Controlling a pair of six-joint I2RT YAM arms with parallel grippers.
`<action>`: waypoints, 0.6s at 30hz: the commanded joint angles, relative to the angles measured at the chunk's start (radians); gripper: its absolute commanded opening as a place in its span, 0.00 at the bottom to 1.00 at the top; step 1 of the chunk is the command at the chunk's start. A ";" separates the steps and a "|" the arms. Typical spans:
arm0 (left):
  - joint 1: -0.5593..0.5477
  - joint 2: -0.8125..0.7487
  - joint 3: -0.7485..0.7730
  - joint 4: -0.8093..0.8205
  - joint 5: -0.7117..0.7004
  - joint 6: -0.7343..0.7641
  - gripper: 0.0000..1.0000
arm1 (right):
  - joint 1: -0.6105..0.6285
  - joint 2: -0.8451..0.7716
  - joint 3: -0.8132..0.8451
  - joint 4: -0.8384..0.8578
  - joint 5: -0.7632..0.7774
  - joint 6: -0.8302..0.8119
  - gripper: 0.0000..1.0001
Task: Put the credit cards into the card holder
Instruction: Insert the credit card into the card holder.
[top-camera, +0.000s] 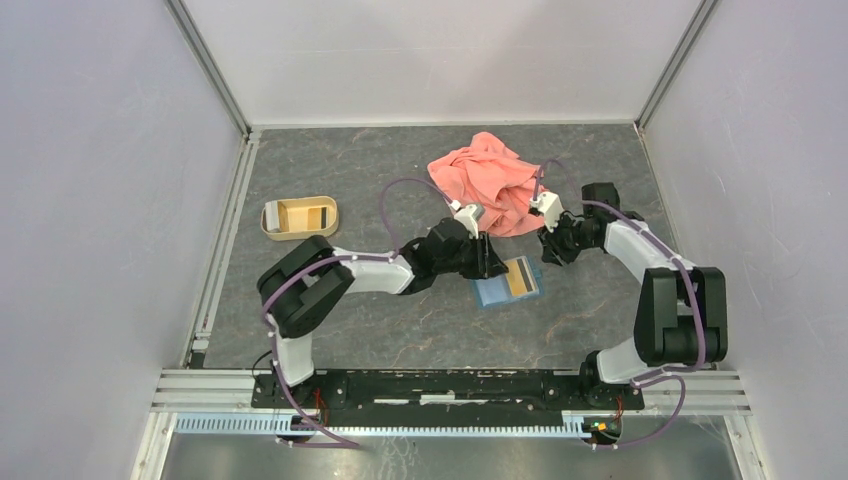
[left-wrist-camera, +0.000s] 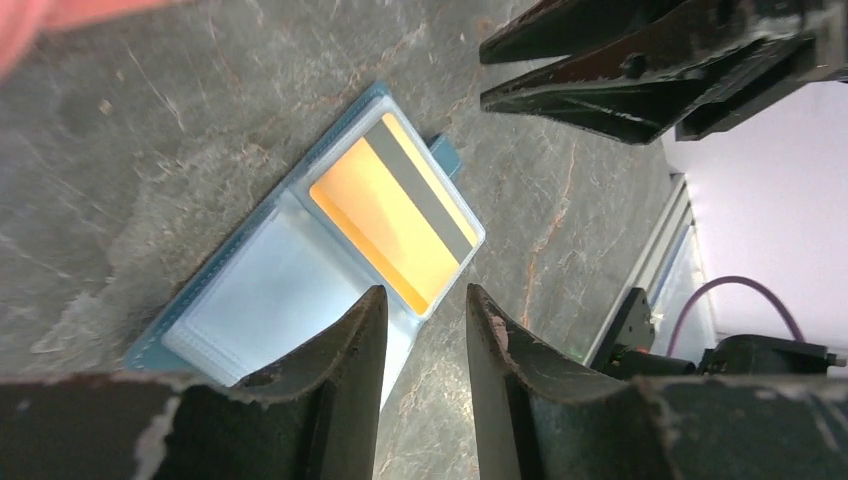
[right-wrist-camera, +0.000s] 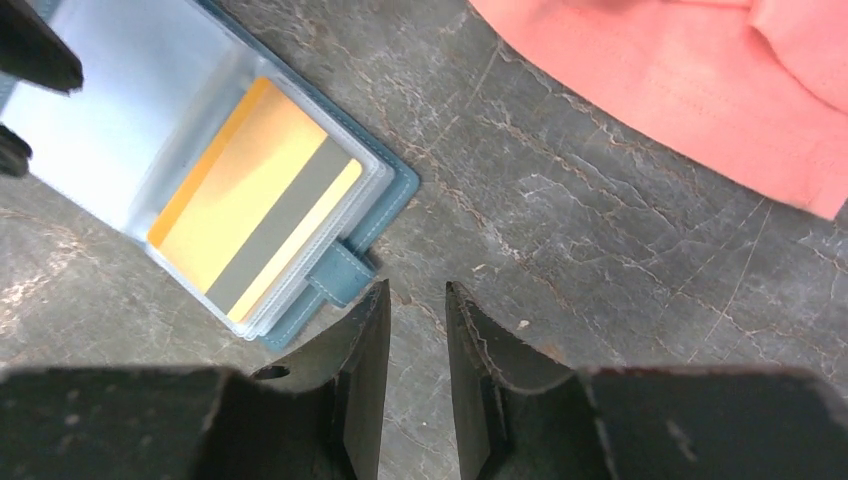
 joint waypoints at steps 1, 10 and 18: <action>0.001 -0.145 -0.017 -0.039 -0.115 0.202 0.42 | 0.001 -0.072 -0.010 0.018 -0.079 -0.018 0.33; 0.068 -0.456 0.017 -0.414 -0.483 0.596 0.78 | -0.049 -0.294 -0.068 0.112 -0.270 -0.021 0.39; 0.484 -0.619 0.112 -0.742 -0.413 0.693 1.00 | -0.046 -0.368 0.034 0.106 -0.420 -0.010 0.69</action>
